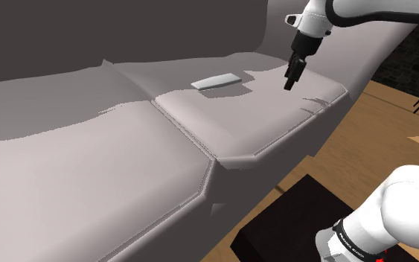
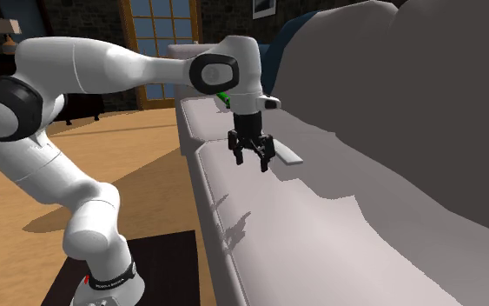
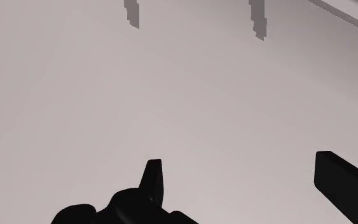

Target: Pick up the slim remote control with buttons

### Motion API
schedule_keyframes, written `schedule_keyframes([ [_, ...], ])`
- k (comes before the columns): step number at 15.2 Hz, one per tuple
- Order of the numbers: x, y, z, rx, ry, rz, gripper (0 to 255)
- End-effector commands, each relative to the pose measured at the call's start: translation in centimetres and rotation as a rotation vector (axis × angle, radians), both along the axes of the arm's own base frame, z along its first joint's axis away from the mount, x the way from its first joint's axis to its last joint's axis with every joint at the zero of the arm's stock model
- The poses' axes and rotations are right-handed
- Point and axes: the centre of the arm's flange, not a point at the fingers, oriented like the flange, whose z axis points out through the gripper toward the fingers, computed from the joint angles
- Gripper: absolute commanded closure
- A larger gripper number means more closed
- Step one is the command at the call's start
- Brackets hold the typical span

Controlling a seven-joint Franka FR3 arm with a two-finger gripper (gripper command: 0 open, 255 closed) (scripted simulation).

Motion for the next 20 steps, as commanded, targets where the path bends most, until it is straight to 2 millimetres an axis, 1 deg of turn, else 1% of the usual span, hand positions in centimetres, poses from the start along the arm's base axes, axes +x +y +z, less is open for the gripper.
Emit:
schedule_keyframes([
  [1, 2.6, 0.8, -0.1, 0.004, 0.013, 0.114, 0],
  [6, 8.4, 3.9, 0.0, 0.015, 0.044, 0.381, 0],
  [9, 11.4, 6.5, -0.1, 0.022, 0.063, 0.541, 0],
  [12, 13.9, 9.5, -0.1, 0.028, 0.081, 0.702, 0],
  [15, 15.9, 12.9, -0.2, 0.035, 0.100, 0.862, 0],
  [18, 17.4, 16.5, -0.3, 0.042, 0.118, 1.022, 0],
  [19, 17.5, 16.8, -0.3, 0.042, 0.120, 1.033, 0],
  [20, 17.5, 16.8, -0.9, 0.042, 0.120, 1.033, 0],
])
